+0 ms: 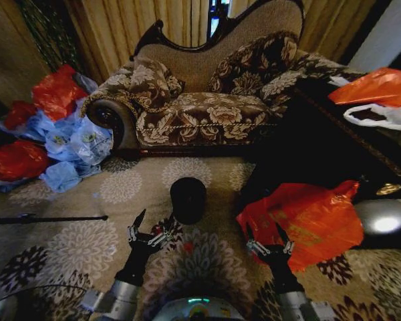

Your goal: Place a garbage bag over the trash bin.

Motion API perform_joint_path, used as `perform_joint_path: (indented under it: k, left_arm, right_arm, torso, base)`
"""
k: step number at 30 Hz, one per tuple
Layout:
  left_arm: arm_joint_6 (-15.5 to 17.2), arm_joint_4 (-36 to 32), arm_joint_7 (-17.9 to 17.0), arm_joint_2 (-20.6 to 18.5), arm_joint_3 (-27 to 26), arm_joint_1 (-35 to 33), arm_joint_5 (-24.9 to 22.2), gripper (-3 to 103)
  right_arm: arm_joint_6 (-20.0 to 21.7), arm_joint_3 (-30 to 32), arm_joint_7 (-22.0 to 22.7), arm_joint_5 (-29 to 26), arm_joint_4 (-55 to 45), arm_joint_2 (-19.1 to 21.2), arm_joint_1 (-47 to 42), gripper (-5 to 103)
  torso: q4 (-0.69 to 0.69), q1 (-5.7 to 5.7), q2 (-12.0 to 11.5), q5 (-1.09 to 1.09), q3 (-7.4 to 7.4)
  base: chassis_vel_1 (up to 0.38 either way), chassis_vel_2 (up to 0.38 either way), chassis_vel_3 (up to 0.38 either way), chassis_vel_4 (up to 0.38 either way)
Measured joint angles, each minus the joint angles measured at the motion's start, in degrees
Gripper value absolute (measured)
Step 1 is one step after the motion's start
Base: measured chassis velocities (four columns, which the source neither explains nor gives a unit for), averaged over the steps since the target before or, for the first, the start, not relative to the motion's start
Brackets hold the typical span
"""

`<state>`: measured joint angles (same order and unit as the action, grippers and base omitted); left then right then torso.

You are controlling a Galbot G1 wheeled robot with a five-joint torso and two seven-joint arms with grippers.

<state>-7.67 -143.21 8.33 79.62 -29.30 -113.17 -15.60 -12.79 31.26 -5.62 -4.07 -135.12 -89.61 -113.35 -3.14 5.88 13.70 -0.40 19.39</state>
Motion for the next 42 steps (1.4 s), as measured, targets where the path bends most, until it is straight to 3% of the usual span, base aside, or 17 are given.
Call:
perform_joint_path:
  k: [13, 19, 22, 23, 27, 28, 31, 32, 34, 35, 36, 39, 40, 41, 42]
  left_arm:
    - [-2.2, -0.1, -1.1, 4.1, 0.3, -5.3, 1.2, 100]
    - [-0.5, -0.1, -1.1, 1.9, 0.5, -3.6, -1.4, 100]
    - [2.0, -0.1, -1.0, -2.9, -0.8, -1.5, -7.1, 100]
    - [2.0, -0.1, -1.0, -2.9, -0.8, -1.5, -7.1, 100]
    - [4.7, -0.1, -0.9, -11.8, -1.8, 3.1, -15.9, 100]
    - [4.7, -0.1, -0.9, -11.8, -1.8, 3.1, -15.9, 100]
    - [5.9, 1.7, -1.1, -20.1, -0.7, 10.1, -21.1, 100]
    - [5.9, 1.7, -1.1, -20.1, -0.7, 10.1, -21.1, 100]
    - [7.7, 2.9, -1.4, -26.4, 1.0, 15.2, -26.1, 102]
    - [9.2, 3.7, -1.9, -30.5, 3.4, 20.2, -30.6, 100]
    - [9.2, 3.7, -1.9, -30.5, 3.4, 20.2, -30.6, 100]
    - [11.0, 7.7, -2.5, -35.1, 12.1, 33.7, -36.2, 94]
    - [11.0, 7.7, -2.5, -35.1, 12.1, 33.7, -36.2, 94]
    - [11.2, 9.6, -2.6, -35.5, 15.5, 37.5, -36.7, 94]
    - [11.7, 13.3, -3.2, -35.1, 22.8, 45.1, -37.8, 93]
  right_arm:
    - [0.2, -1.0, 2.8, -0.2, -1.1, 2.1, 1.8, 100]
    - [-0.3, -0.8, 1.6, -0.8, 0.3, 2.8, 1.9, 100]
    - [-0.3, -0.8, 0.6, -0.9, 1.6, 3.0, 2.0, 100]
    - [-0.3, -0.8, 0.6, -0.9, 1.6, 3.0, 2.0, 100]
    - [-0.9, -0.2, 0.2, -1.2, 5.6, 3.5, 3.6, 100]
    - [-0.9, -0.2, 0.2, -1.2, 5.6, 3.5, 3.6, 100]
    - [-1.4, 0.0, 1.4, -1.6, 8.0, 3.7, 4.0, 100]
    - [-1.4, 0.0, 1.4, -1.6, 8.0, 3.7, 4.0, 100]
    - [-1.6, 0.0, 1.7, -1.5, 9.2, 4.0, 4.0, 100]
    - [-1.8, 0.1, 1.8, -1.4, 10.2, 4.1, 4.1, 100]
    - [-1.8, 0.1, 1.8, -1.4, 10.2, 4.1, 4.1, 100]
    - [-2.3, 0.0, 1.8, -1.4, 12.6, 4.1, 5.0, 100]
    - [-2.3, 0.0, 1.8, -1.4, 12.6, 4.1, 5.0, 100]
    - [-2.3, 0.0, 1.8, -1.4, 13.1, 4.0, 5.4, 100]
    - [-2.3, 0.0, 1.8, -1.6, 13.5, 4.0, 5.9, 100]
  torso:
    - [0.02, 0.0, 0.0, -0.01, 0.0]
    - [0.02, 0.0, 0.0, -0.02, 0.0]
    - [0.02, 0.0, 0.0, -0.01, 0.0]
    - [0.02, 0.0, 0.0, -0.01, 0.0]
    - [0.03, 0.0, 0.0, 0.0, 0.0]
    - [0.03, 0.0, 0.0, 0.0, 0.0]
    - [0.0, 0.0, 0.0, -0.03, 0.01]
    - [0.0, 0.0, 0.0, -0.03, 0.01]
    - [0.02, 0.0, 0.0, -0.01, 0.0]
    - [0.01, 0.0, 0.0, -0.01, 0.01]
    - [0.01, 0.0, 0.0, -0.01, 0.01]
    - [0.01, 0.0, 0.0, 0.01, 0.01]
    - [0.01, 0.0, 0.0, 0.01, 0.01]
    - [0.01, 0.0, 0.0, 0.02, 0.01]
    - [0.03, 0.0, 0.0, -0.03, 0.01]
  base:
    - [0.0, 0.0, 0.0, 0.0]
    - [0.0, 0.0, 0.0, 0.0]
    - [0.0, 0.0, 0.0, 0.0]
    - [0.0, 0.0, 0.0, 0.0]
    - [0.0, 0.0, 0.0, 0.0]
    - [0.0, 0.0, 0.0, 0.0]
    - [0.0, 0.0, 0.0, 0.0]
    - [0.0, 0.0, 0.0, 0.0]
    - [0.0, 0.0, 0.0, 0.0]
    - [0.0, 0.0, 0.0, 0.0]
    - [0.0, 0.0, 0.0, 0.0]
    - [0.0, 0.0, 0.0, 0.0]
    - [0.0, 0.0, 0.0, 0.0]
    - [0.0, 0.0, 0.0, 0.0]
    - [0.0, 0.0, 0.0, 0.0]
